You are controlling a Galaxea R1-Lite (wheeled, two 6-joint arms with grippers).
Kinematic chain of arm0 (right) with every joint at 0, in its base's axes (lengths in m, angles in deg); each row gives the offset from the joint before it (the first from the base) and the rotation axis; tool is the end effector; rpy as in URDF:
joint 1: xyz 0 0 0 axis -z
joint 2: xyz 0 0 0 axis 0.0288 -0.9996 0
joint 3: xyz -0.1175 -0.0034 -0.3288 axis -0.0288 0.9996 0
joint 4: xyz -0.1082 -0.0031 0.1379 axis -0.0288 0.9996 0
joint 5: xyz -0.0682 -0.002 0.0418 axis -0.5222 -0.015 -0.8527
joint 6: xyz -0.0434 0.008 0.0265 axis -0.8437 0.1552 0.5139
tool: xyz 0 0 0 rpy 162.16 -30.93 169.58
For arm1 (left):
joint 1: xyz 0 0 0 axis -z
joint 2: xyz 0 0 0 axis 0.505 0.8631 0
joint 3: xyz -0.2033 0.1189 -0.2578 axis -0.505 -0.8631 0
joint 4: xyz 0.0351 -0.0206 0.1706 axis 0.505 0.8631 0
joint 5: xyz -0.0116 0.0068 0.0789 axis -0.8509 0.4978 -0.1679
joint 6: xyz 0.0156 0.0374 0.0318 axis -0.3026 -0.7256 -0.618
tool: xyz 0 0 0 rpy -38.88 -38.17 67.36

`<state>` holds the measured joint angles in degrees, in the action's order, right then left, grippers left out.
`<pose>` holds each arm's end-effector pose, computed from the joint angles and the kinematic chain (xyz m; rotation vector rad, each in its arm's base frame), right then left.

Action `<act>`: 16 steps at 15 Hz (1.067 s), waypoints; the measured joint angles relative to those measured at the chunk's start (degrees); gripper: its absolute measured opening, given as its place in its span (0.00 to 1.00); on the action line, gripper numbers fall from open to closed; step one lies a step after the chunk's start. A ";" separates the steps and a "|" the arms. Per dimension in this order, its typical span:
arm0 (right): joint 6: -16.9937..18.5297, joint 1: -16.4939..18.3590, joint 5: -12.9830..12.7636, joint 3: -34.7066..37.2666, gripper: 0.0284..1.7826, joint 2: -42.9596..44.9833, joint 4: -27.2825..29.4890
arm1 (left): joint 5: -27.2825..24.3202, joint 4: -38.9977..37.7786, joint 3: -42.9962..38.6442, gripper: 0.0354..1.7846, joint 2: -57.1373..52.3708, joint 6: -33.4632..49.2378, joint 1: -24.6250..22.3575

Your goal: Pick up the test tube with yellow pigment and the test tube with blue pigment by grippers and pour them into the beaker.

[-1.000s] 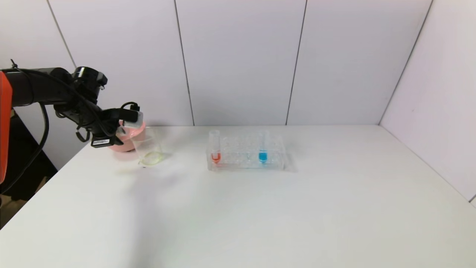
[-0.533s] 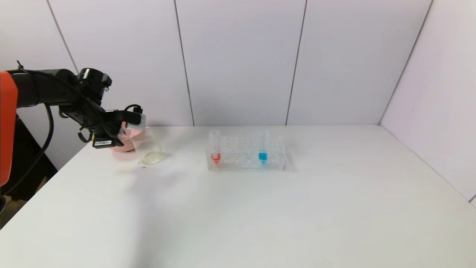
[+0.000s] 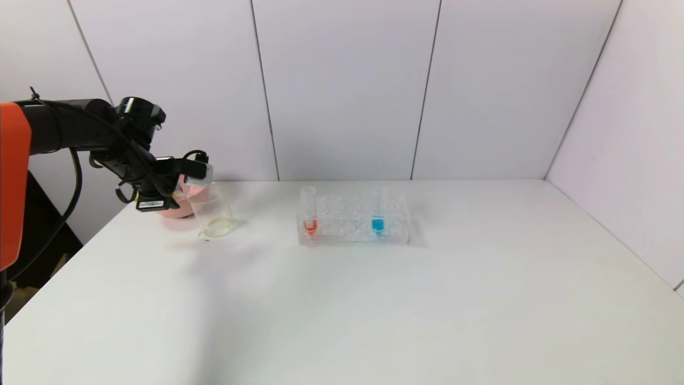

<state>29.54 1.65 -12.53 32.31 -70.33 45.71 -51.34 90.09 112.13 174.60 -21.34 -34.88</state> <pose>-0.0595 -0.0020 0.0758 0.0948 -0.0045 -0.0381 0.4582 0.0363 0.2167 1.3275 0.7919 -0.6185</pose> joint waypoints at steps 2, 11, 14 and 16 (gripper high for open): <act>0.00 0.00 0.00 0.00 1.00 0.00 0.00 | 0.87 -0.04 0.02 0.29 0.07 0.00 0.15; 0.02 0.00 0.00 0.00 1.00 0.00 0.00 | 4.56 -0.24 0.05 0.29 0.41 0.52 1.38; 0.00 0.00 0.00 0.00 1.00 0.00 0.02 | 5.03 -0.26 0.02 0.29 0.44 0.52 1.52; 0.00 0.00 0.00 0.00 1.00 0.00 0.00 | 6.30 -0.26 0.05 0.29 0.44 0.52 1.74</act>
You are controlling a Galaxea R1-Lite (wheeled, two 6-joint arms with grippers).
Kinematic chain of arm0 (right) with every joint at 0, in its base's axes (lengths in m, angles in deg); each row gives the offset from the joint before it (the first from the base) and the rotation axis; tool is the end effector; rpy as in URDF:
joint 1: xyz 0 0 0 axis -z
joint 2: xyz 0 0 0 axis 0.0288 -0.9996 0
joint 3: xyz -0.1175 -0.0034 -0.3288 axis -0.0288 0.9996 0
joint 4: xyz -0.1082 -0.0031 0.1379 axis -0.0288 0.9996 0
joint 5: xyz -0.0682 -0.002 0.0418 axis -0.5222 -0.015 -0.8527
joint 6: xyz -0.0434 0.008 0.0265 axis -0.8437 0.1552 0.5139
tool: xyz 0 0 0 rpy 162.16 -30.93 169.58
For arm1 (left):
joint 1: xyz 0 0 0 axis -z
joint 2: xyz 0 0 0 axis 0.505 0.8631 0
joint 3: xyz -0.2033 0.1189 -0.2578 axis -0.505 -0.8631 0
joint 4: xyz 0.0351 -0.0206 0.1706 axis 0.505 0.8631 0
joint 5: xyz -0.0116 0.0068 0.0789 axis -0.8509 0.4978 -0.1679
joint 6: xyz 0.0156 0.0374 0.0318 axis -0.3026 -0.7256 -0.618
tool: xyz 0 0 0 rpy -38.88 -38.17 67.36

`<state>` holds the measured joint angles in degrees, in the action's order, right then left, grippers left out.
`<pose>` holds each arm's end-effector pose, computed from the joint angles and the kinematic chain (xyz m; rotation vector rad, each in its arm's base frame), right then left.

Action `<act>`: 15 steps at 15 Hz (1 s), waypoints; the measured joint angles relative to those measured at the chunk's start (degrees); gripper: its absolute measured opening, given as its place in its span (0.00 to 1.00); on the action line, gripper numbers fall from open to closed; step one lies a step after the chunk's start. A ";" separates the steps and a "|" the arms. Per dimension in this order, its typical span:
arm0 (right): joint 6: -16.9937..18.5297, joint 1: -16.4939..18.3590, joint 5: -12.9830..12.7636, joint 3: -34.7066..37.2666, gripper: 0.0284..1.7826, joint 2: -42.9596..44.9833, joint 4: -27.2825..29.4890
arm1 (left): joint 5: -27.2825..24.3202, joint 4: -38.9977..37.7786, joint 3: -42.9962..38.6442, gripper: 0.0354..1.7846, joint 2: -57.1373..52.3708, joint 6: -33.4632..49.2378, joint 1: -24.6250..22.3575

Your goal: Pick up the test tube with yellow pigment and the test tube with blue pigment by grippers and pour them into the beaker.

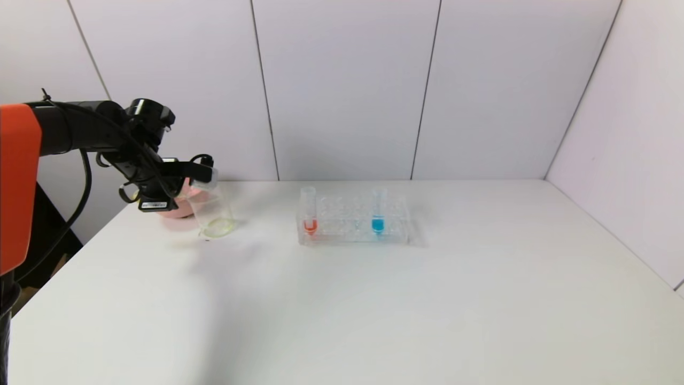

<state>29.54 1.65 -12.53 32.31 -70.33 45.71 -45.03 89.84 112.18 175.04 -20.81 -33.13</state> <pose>-0.0595 -0.0020 0.0758 0.0948 -0.0045 -0.0381 0.4608 0.0280 0.2139 1.3799 0.8573 -0.5619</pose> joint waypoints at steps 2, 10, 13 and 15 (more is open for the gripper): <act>0.00 0.00 0.00 0.00 1.00 0.00 0.00 | 0.22 0.00 0.00 0.29 0.00 -0.02 0.22; 0.00 0.00 0.00 0.00 1.00 0.00 0.00 | 2.32 0.22 -0.02 0.29 0.00 0.00 0.52; 0.00 0.00 0.00 0.00 1.00 0.00 0.00 | 2.45 0.33 -0.02 0.29 0.00 0.00 0.63; 0.00 0.00 0.00 0.00 1.00 0.00 0.00 | 3.30 0.33 0.00 0.29 -0.02 0.02 0.80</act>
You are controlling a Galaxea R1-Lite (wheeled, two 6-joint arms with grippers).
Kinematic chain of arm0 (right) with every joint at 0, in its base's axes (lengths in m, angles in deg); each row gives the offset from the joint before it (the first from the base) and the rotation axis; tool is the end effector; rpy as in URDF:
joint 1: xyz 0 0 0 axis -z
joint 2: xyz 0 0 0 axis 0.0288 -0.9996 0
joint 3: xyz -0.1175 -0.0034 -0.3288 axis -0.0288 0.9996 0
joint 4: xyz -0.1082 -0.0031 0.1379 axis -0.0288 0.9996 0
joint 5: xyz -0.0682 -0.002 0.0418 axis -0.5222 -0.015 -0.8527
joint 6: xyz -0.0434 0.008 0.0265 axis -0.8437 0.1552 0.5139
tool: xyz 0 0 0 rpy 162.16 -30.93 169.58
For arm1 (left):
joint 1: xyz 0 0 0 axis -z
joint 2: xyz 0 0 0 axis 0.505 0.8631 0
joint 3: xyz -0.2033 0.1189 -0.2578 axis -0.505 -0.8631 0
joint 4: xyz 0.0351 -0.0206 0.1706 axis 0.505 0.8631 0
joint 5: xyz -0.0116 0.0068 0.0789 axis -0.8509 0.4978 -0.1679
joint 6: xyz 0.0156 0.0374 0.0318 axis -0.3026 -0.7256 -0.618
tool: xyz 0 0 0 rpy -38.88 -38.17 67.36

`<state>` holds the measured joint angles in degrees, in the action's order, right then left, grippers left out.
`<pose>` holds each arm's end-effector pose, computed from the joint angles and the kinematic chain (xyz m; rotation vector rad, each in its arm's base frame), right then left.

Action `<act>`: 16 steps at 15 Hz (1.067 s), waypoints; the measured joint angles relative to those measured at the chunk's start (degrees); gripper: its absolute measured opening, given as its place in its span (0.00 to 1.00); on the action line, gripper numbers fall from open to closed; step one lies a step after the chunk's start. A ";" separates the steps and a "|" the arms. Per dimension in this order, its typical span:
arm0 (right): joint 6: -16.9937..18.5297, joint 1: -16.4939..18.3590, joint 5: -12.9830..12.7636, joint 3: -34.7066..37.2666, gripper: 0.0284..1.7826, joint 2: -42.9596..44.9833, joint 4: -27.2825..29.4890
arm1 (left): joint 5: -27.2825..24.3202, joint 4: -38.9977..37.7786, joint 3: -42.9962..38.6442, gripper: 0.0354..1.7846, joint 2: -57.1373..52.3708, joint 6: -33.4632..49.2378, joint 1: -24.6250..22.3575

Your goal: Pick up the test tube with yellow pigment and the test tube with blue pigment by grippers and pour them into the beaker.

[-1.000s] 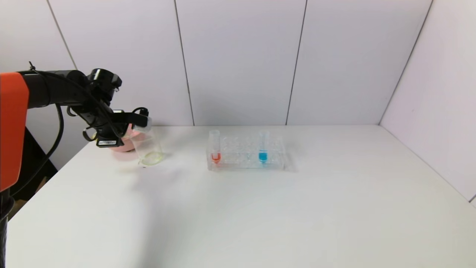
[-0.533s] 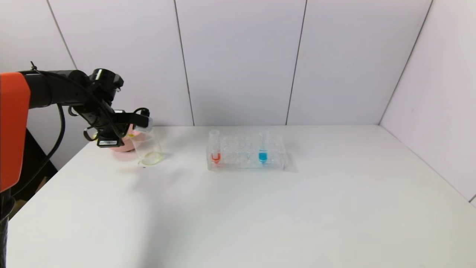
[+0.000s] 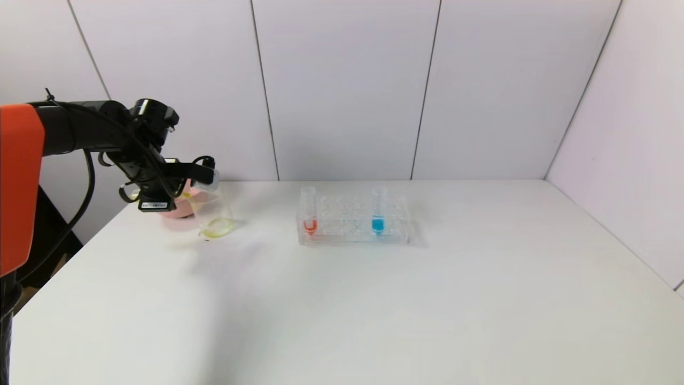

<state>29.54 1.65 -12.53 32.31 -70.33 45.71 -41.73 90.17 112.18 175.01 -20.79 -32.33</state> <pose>-0.0595 -0.0020 0.0758 0.0948 -0.0045 -0.0381 0.4601 0.0245 0.2141 1.4096 0.8941 -0.5344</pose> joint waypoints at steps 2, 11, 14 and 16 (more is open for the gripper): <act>0.00 0.00 0.00 0.00 1.00 0.00 0.00 | 0.24 -0.16 -0.02 0.29 0.00 -0.02 0.29; -0.02 0.00 0.00 0.00 1.00 0.00 0.00 | 1.52 -0.46 -0.02 0.29 -0.24 0.09 1.15; 0.00 0.00 0.00 0.00 1.00 0.00 0.00 | 1.52 -0.51 -0.02 0.29 -0.33 0.22 1.27; 0.00 0.00 0.00 0.00 1.00 0.00 0.02 | 1.57 -0.46 -0.02 0.29 -0.34 0.41 1.29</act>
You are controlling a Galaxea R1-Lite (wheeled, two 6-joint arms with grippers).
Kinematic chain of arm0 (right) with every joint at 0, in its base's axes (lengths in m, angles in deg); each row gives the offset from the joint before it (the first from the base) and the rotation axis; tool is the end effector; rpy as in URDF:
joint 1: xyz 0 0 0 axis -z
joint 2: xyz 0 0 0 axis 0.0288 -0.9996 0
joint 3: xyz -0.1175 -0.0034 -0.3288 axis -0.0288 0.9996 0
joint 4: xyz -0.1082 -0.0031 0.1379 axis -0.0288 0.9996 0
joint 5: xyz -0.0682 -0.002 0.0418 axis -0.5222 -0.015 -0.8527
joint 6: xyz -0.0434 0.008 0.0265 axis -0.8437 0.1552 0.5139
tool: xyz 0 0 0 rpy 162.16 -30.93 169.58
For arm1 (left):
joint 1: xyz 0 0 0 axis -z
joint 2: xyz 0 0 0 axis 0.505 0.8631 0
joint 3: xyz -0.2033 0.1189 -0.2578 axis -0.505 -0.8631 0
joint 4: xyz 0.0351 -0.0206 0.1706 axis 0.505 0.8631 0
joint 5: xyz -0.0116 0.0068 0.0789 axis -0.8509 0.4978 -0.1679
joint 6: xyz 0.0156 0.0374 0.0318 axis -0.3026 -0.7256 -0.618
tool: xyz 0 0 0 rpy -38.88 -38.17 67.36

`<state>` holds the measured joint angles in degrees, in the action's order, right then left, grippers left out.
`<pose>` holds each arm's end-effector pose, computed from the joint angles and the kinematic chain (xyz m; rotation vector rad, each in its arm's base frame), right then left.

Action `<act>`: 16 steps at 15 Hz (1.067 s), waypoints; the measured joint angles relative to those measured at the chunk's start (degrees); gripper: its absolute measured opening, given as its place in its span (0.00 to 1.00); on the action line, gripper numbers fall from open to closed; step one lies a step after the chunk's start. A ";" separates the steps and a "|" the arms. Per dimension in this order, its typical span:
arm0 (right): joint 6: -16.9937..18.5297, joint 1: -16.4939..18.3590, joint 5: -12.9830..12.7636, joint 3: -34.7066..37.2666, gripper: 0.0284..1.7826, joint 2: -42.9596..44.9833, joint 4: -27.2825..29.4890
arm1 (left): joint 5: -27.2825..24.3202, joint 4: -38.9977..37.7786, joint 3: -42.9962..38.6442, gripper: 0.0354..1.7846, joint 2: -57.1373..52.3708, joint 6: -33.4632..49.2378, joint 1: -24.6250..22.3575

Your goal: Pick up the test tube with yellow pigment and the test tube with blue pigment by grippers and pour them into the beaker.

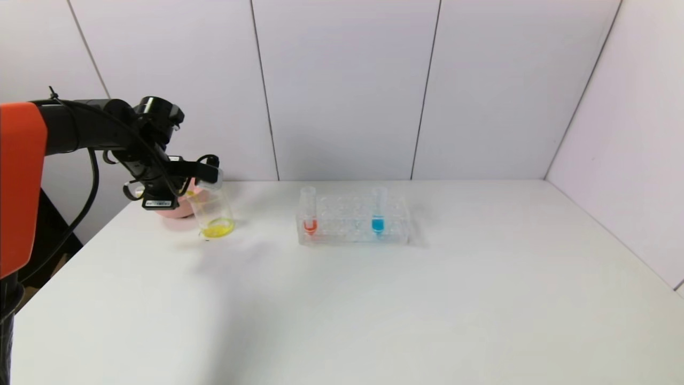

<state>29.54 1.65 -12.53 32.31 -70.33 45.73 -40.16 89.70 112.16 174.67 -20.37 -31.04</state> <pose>-0.0595 -0.0020 0.0757 0.0948 -0.0041 -0.0381 0.4599 0.0155 0.2175 1.4281 0.8889 -0.5168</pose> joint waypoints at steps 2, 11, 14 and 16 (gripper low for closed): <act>0.00 0.00 0.00 0.00 1.00 0.00 -0.02 | -0.02 -0.05 0.00 0.29 -0.11 0.06 0.07; 0.00 0.00 0.00 0.00 1.00 0.00 -0.02 | -0.55 0.96 0.00 0.29 -0.84 1.72 0.40; 0.00 0.00 0.02 0.00 1.00 0.00 -0.02 | -0.88 1.29 0.00 0.29 -1.27 2.57 0.40; 0.00 0.00 0.00 0.00 1.00 0.00 0.00 | -0.99 2.62 0.00 0.29 -1.56 3.73 0.40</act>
<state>29.54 1.65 -12.53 32.31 -70.33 45.73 -41.15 92.32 112.16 173.11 -16.64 -30.63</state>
